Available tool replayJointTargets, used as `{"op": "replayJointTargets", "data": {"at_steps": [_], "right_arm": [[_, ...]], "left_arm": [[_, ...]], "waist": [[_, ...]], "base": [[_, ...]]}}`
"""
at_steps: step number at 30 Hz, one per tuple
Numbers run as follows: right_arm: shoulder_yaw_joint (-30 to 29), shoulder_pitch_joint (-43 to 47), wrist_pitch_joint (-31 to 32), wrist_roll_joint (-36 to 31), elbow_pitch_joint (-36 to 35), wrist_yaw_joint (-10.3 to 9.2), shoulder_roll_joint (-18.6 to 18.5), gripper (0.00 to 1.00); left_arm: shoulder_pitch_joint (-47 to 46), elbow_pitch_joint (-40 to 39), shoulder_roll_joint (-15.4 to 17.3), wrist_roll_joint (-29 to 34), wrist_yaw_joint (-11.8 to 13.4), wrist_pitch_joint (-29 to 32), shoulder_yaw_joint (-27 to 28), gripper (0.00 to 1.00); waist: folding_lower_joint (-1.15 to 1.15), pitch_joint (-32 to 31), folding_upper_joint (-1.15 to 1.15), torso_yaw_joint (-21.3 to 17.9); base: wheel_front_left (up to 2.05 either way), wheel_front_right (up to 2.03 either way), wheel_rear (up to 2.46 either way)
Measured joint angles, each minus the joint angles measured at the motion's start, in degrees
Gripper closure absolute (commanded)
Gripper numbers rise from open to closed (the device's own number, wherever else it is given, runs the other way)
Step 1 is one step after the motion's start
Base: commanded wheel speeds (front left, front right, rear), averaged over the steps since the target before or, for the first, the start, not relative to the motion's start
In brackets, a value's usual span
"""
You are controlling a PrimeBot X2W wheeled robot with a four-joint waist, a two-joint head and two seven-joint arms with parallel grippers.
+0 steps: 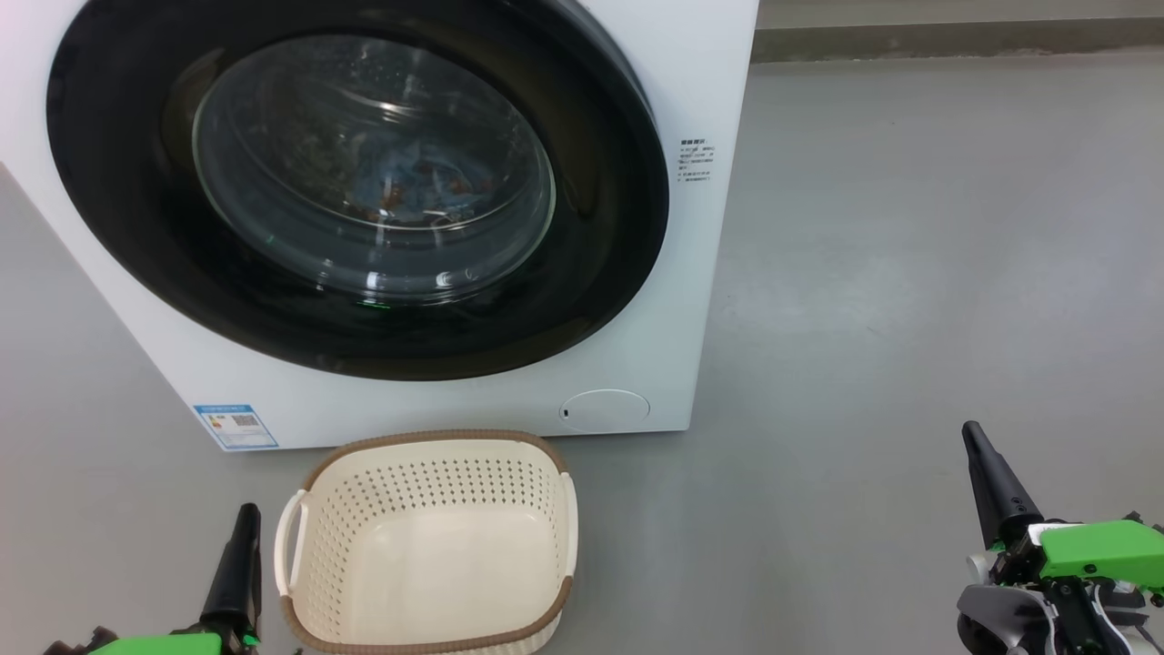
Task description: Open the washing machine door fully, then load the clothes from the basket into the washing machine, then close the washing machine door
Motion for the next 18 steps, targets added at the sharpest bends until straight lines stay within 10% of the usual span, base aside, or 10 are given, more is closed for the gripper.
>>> {"op": "replayJointTargets", "data": {"at_steps": [18], "right_arm": [[-0.9,0.0,0.3,1.8,0.0,0.00,0.2,1.00]], "left_arm": [[-0.1,0.0,0.0,-0.6,0.0,0.4,0.3,1.00]], "waist": [[0.00,0.0,0.00,0.0]], "base": [[0.00,0.00,0.00]]}}
